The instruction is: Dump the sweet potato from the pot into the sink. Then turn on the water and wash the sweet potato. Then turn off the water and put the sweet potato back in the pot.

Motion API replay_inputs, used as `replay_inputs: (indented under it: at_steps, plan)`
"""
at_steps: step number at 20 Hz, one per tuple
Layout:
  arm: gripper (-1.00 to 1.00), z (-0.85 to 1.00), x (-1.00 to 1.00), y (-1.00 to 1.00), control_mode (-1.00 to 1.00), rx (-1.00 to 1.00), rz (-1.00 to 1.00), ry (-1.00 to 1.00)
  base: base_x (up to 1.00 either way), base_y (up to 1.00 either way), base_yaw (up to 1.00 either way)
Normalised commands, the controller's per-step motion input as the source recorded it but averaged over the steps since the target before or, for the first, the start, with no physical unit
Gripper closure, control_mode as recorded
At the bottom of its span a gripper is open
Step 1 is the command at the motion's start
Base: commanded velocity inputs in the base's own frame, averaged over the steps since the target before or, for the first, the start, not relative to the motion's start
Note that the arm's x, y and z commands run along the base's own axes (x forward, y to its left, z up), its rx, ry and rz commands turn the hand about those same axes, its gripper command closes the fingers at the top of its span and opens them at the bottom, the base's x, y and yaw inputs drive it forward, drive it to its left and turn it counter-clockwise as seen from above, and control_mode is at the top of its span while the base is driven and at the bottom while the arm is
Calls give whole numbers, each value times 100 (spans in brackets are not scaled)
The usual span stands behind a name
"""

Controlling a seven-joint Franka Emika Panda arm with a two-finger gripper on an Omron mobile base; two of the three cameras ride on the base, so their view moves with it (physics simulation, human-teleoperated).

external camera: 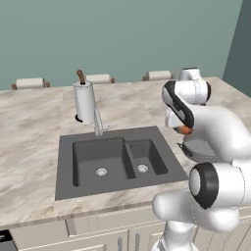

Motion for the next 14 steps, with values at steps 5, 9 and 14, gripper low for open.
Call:
replay_inputs:
  at_steps: [5,9,14]
  plan:
    - [100,-20,9,-80,-100,-10,-17,0,0,0,0]
    - [100,-34,10,-73,-100,-6,-12,0,0,0,0]
    - [100,-40,19,-59,-100,0,-6,0,0,0,0]
